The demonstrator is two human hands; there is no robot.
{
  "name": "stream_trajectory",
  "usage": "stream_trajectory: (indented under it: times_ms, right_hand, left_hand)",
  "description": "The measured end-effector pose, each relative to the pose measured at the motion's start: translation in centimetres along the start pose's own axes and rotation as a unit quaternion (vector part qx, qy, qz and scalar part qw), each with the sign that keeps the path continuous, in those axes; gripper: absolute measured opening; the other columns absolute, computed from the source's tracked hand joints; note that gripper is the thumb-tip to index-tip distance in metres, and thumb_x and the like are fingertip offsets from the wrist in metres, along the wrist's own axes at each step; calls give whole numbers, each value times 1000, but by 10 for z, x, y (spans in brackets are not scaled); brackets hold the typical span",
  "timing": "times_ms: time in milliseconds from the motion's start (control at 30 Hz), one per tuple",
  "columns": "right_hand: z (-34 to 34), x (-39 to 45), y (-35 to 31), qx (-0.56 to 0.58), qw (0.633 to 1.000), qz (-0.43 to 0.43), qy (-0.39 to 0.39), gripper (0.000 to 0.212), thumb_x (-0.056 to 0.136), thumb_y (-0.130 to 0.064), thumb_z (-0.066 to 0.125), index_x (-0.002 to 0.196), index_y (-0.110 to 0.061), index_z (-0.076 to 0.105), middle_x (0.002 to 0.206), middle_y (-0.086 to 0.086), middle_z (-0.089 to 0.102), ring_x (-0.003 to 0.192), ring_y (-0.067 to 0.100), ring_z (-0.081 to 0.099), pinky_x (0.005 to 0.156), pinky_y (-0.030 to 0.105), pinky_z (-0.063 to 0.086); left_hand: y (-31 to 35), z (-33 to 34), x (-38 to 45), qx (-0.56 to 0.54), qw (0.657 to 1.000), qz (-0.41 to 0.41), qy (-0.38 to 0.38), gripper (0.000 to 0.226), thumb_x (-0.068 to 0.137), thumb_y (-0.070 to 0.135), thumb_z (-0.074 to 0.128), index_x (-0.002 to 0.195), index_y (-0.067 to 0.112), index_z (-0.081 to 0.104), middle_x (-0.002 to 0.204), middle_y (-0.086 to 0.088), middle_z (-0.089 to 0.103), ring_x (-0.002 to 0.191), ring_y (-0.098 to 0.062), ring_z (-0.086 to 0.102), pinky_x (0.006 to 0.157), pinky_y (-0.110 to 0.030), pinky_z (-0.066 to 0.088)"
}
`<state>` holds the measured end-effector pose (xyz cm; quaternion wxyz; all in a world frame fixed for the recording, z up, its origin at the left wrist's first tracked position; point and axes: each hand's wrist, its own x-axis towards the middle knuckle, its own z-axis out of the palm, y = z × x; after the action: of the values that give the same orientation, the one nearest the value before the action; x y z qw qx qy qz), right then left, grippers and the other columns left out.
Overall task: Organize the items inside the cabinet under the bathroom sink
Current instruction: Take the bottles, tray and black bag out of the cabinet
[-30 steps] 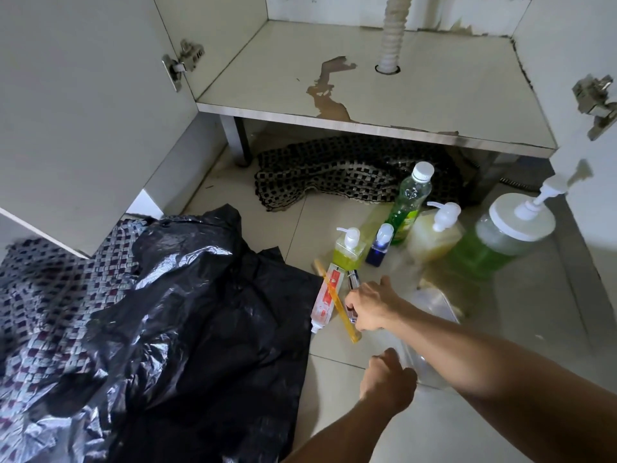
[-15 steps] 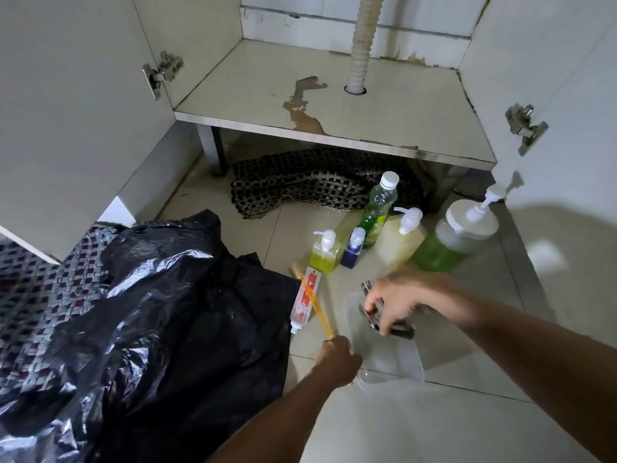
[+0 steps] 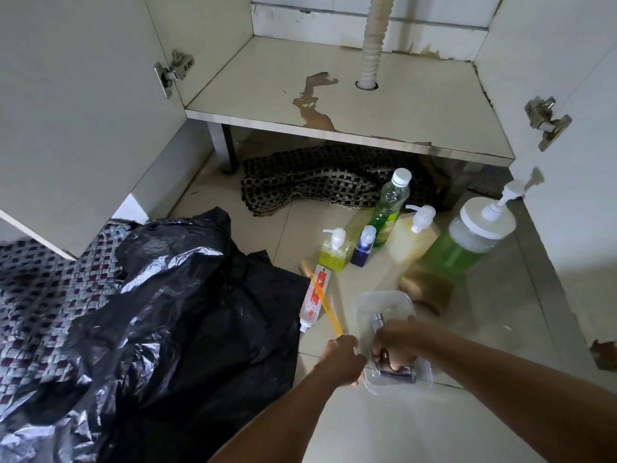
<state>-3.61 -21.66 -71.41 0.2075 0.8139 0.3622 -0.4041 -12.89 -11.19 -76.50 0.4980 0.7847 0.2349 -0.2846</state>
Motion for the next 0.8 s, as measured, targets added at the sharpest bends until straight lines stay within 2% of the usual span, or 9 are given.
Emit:
stream_trajectory:
  times_ms: [133,233,300,433,533,600,667,733,800]
  right_hand:
    - [-31,11,12,74,993,33,88,23,84,-11,53,101,-8,68,103,11,70,81,25,63,74,27,51]
    - [-53,29,12,147,953,47,261,17,82,-14,52,89,-14,67,91,7,71,78,24,67,73,33,57]
    - [-66,38,1,149,935,37,319,10,87,-18,54,87,-13,63,90,8,70,80,26,67,74,36,57]
    - [-73,64,-35,139,948,5,285,15,87,-21,59,96,-12,68,94,7,69,84,27,68,74,34,57]
    - [-53,92,-60,79,963,-56,250,22,85,-9,57,105,-12,64,96,5,65,82,22,66,67,30,53]
    - [-37,103,-66,64,960,-64,266,25,90,-22,51,107,-9,63,79,-4,62,66,7,60,59,20,48]
    - [-25,119,-65,19,951,-53,305,30,92,-30,47,101,-9,66,70,0,60,59,8,57,57,17,44]
    - [-23,129,-62,62,955,-73,280,21,89,-12,54,105,-11,68,84,2,65,75,16,64,69,28,52]
    - [-26,137,-58,73,956,-102,266,27,83,-2,58,105,-12,71,97,8,65,92,27,63,83,38,51]
  left_hand:
    - [-5,-3,6,-19,1000,9,-9,39,90,23,52,129,16,51,122,-11,63,89,-24,72,59,-16,49]
    - [-7,-6,7,-19,999,16,-26,41,92,24,56,132,16,51,133,-6,54,98,-22,68,71,-21,51]
    - [-11,-6,10,-50,998,12,-39,45,88,28,61,131,19,50,132,-10,56,89,-21,72,63,-19,50]
    - [-16,-4,11,-96,995,12,-39,42,86,21,63,126,15,52,103,-10,65,48,-3,61,42,-10,41]
    - [-15,-5,5,-109,993,25,-33,30,84,18,62,112,10,59,85,-5,64,50,-4,59,41,-9,40]
    - [-14,-6,3,-92,995,24,-34,9,82,15,58,90,13,62,64,2,63,44,0,57,40,-7,38]
    - [-14,-7,4,-82,996,32,-27,6,82,14,56,78,17,58,53,9,59,43,0,56,41,-7,39]
    - [-14,-6,5,-78,996,41,-28,4,84,14,58,82,17,57,58,7,59,47,-5,58,45,-8,42]
    - [-16,-5,7,-87,995,48,-28,10,85,16,61,95,13,61,67,1,63,45,-2,57,49,-10,46]
